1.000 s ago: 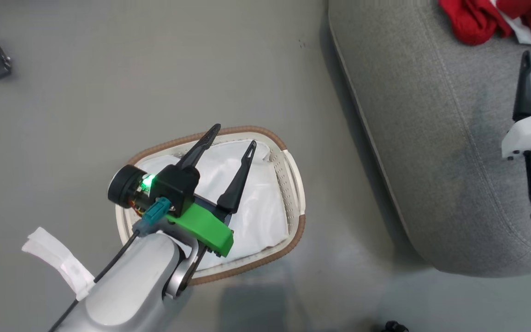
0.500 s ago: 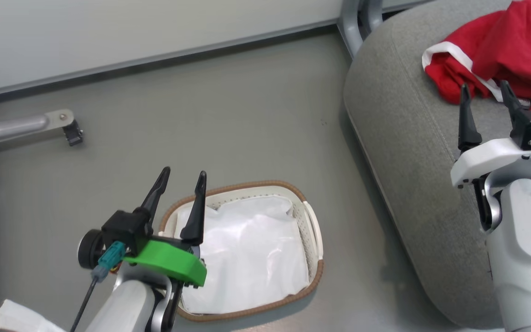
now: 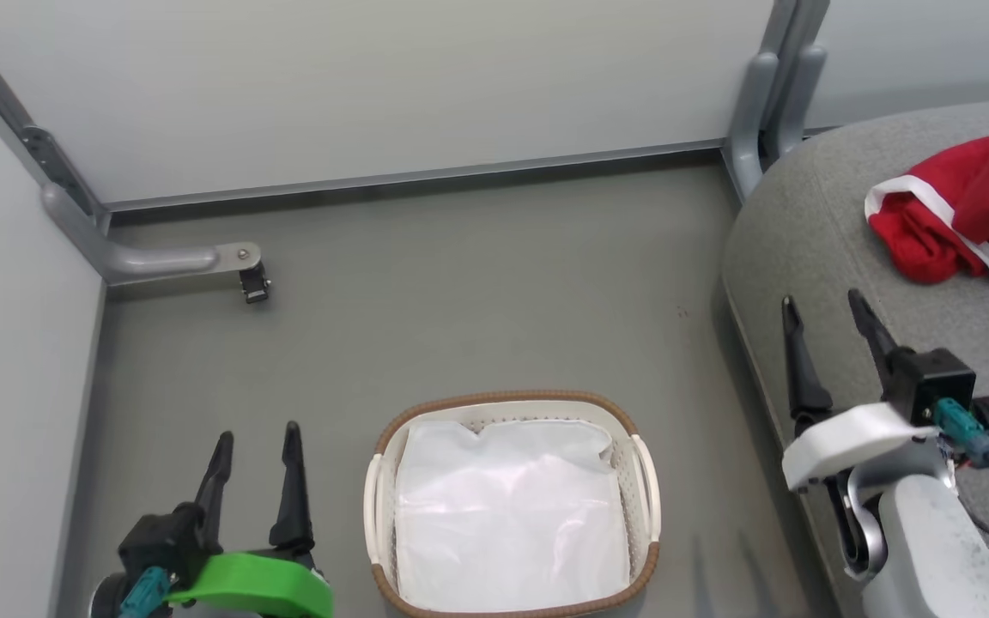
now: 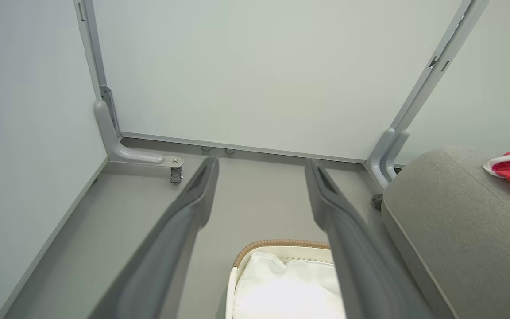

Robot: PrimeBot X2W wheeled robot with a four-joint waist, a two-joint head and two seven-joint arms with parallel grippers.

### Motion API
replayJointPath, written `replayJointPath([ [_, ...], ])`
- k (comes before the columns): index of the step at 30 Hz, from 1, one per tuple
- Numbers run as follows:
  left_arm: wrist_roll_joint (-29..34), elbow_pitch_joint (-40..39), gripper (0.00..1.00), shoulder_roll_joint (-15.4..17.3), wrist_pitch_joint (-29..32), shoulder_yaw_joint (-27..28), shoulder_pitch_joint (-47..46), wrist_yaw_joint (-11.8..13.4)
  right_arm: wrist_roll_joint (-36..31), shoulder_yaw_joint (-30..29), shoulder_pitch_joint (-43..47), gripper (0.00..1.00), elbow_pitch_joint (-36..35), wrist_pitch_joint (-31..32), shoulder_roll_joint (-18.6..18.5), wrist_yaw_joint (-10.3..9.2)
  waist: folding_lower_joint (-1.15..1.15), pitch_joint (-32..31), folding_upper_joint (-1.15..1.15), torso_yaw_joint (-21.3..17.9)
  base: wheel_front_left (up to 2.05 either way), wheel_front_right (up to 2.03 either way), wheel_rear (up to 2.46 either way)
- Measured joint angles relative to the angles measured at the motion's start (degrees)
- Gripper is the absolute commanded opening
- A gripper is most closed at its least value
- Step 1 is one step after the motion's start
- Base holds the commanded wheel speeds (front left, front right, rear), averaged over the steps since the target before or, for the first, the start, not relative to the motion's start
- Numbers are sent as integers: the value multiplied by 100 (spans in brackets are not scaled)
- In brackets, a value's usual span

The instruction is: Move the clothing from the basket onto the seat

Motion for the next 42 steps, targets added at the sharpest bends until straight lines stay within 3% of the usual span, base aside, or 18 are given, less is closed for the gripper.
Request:
replayJointPath([
  [7,274,-86,100,-144,1,414,446,25,419,260,750,100,-378,0,3,0,0,-168,0,184,0,0,0],
  [15,402,-140,100,-269,1,667,609,-121,649,637,1244,100,-467,0,2,0,0,-238,0,161,0,0,0],
  [42,550,336,100,-407,1,813,592,-354,755,806,1288,100,-417,0,2,0,0,-323,0,96,0,0,0],
])
